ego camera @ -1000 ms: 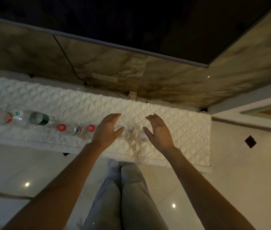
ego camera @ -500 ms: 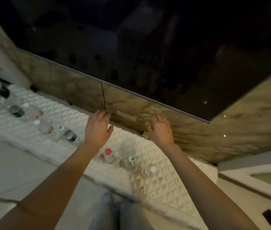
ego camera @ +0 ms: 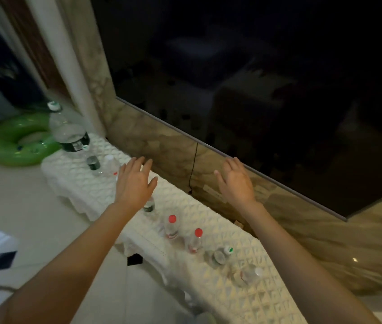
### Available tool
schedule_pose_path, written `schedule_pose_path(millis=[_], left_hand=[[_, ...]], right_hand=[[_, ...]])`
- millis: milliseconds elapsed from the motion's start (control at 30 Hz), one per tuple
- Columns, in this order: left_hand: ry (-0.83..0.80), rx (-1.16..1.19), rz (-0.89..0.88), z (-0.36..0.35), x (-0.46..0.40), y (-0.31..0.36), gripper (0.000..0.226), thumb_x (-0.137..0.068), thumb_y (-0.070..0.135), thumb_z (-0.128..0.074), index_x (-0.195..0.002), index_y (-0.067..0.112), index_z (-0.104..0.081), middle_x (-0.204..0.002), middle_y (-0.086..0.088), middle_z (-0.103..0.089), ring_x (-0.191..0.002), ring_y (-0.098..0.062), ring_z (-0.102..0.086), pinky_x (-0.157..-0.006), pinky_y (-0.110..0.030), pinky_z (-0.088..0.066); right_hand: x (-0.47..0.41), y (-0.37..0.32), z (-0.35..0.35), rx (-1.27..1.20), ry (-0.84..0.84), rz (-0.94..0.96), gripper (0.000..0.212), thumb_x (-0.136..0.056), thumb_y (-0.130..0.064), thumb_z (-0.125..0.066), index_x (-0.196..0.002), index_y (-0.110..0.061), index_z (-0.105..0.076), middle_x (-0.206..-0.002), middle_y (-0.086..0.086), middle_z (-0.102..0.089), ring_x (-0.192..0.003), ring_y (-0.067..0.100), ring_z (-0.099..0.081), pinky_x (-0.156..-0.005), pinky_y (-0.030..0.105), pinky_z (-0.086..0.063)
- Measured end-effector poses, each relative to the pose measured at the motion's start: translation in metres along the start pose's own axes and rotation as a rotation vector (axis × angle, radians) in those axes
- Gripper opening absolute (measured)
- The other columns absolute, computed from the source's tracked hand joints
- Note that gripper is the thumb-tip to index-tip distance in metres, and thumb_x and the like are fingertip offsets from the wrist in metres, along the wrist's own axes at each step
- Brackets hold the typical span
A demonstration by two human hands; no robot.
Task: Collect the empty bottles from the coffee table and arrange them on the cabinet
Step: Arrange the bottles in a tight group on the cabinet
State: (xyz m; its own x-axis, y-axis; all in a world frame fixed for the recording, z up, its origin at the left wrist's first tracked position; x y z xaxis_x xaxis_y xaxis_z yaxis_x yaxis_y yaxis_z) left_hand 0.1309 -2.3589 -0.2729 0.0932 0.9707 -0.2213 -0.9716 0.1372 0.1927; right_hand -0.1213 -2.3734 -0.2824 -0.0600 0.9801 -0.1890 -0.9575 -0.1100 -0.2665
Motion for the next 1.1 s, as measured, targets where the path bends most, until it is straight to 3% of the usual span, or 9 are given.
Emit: schedule_pose_path(millis=[333, 600, 833, 1100], left_hand=[[0.105, 0.012, 0.112, 0.077, 0.032, -0.178, 0.051, -0.090, 0.033, -0.056, -0.134, 0.008, -0.047, -0.139, -0.017, -0.046, -0.132, -0.034, -0.035, -0.108, -0.047, -0.027], [0.134, -0.032, 0.215, 0.108, 0.044, -0.288, 0.050, -0.088, 0.031, -0.058, -0.131, 0.006, -0.049, -0.135, -0.018, -0.049, -0.127, -0.035, -0.039, -0.102, -0.047, -0.029], [0.144, -0.022, 0.303, 0.098, 0.026, -0.359, 0.050, -0.088, 0.030, -0.059, -0.130, 0.005, -0.051, -0.134, -0.018, -0.049, -0.127, -0.036, -0.040, -0.104, -0.047, -0.030], [0.048, -0.024, 0.357, 0.059, -0.063, -0.420, 0.055, -0.093, 0.039, -0.048, -0.140, 0.012, -0.038, -0.144, -0.011, -0.039, -0.135, -0.029, -0.029, -0.109, -0.042, -0.024]], right_hand=[[-0.030, -0.179, -0.026, -0.026, 0.044, 0.110, 0.048, -0.097, -0.045, -0.037, -0.137, -0.018, -0.043, -0.143, 0.003, -0.044, -0.139, 0.021, -0.028, -0.111, 0.032, -0.017], [-0.065, -0.294, -0.046, -0.039, 0.024, 0.253, 0.049, -0.098, -0.043, -0.037, -0.138, -0.017, -0.041, -0.144, 0.004, -0.043, -0.139, 0.022, -0.028, -0.113, 0.036, -0.021], [-0.120, -0.359, -0.093, -0.085, -0.033, 0.316, 0.049, -0.097, -0.043, -0.038, -0.139, -0.018, -0.040, -0.146, 0.003, -0.040, -0.141, 0.020, -0.024, -0.113, 0.035, -0.021], [-0.217, -0.395, -0.154, -0.129, -0.102, 0.307, 0.050, -0.098, -0.043, -0.036, -0.140, -0.017, -0.039, -0.148, 0.004, -0.039, -0.141, 0.020, -0.023, -0.113, 0.036, -0.020]])
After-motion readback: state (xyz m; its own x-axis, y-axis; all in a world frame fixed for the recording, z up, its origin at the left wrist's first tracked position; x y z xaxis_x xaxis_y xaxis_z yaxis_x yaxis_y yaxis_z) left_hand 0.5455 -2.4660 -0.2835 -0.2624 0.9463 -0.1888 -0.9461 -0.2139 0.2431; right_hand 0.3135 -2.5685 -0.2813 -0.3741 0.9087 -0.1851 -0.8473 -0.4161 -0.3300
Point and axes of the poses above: each hand's wrist, its own x-axis away from the middle knuckle, its own z-axis out of the back of the hand, y = z × x, the point moved 10 cm from there along -x, towards the middle knuckle
